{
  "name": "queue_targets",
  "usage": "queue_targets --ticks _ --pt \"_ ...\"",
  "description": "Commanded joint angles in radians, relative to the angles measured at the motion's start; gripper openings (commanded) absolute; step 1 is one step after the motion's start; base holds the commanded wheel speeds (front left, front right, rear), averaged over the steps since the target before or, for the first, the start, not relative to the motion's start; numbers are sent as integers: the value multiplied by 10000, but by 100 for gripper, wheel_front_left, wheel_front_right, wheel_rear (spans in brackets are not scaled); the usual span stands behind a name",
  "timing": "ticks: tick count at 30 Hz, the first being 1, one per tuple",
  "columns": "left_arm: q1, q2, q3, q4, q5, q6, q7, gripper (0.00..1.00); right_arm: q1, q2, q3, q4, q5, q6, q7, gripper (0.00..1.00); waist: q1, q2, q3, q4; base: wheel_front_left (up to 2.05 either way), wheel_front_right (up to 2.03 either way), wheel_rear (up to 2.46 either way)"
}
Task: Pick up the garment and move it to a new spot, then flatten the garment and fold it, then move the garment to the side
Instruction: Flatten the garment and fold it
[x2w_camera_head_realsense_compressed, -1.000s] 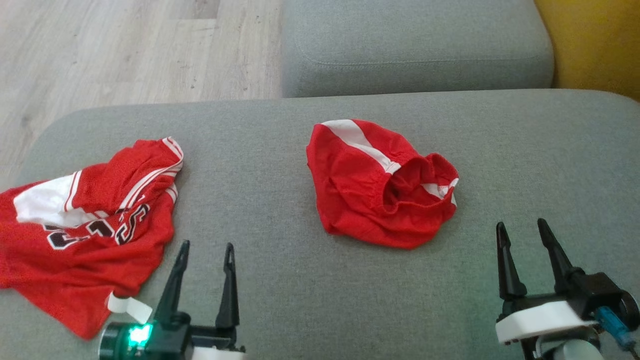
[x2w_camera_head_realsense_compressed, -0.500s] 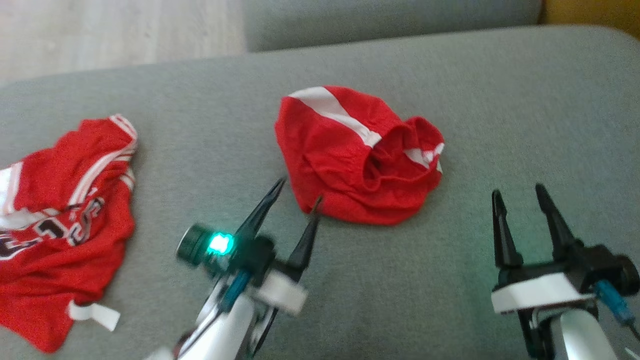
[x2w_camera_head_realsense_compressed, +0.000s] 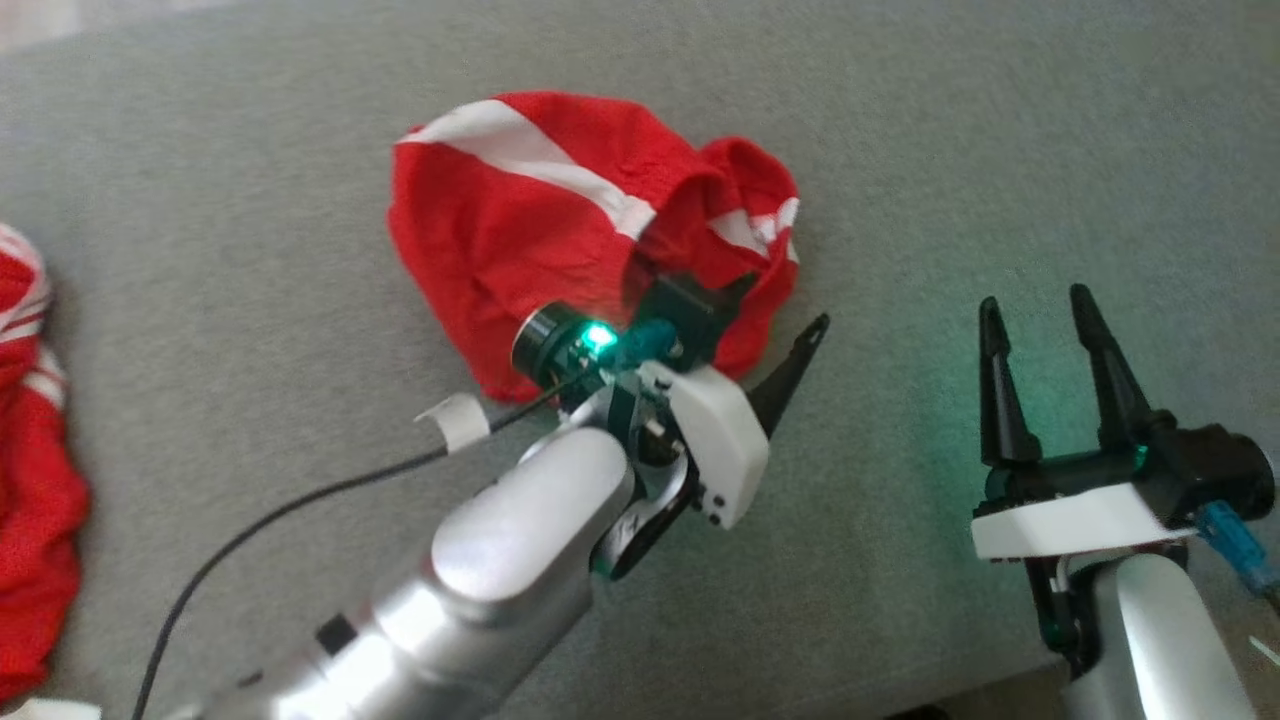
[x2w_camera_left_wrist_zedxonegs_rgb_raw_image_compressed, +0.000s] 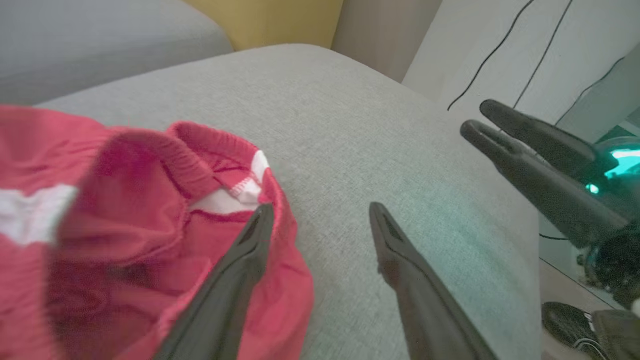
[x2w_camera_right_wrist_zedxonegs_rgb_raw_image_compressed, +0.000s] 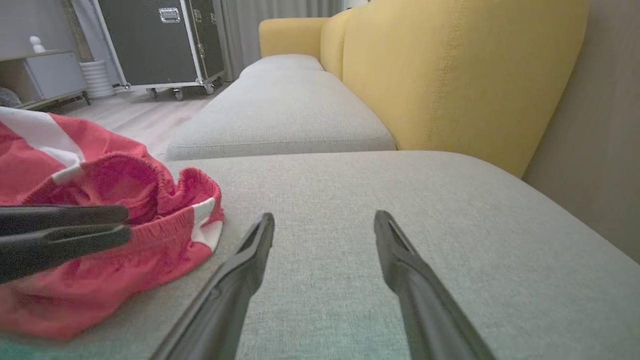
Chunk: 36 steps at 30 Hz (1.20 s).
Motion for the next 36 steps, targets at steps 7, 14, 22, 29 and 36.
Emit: queue_targets --ticks 7,14,22,29,36 --pt "-1924 -14 -608 921 -1168 1125 158 100 -453 -51 404 -249 213 75 -53 100 -1 0 568 -836 0 0 0" --pt "-2750 -14 -1223 1952 -2177 1581 -136 100 -452 -51 451 -295 427 75 -53 100 -1 0 765 -1183 0 0 0" --pt "-3278 -14 -1798 2737 -2967 1737 -790 0 -470 -51 528 -379 669 75 -53 100 -1 0 753 -1345 0 0 0" --pt "-3331 -14 -2354 3070 -3665 1371 -987 0 -427 -51 556 -477 858 75 -53 100 -1 0 335 -1422 0 0 0" --pt "-3899 -14 -2392 2059 -4359 716 -1941 0 -130 -51 610 -352 804 75 -53 100 -1 0 -579 -1408 0 0 0"
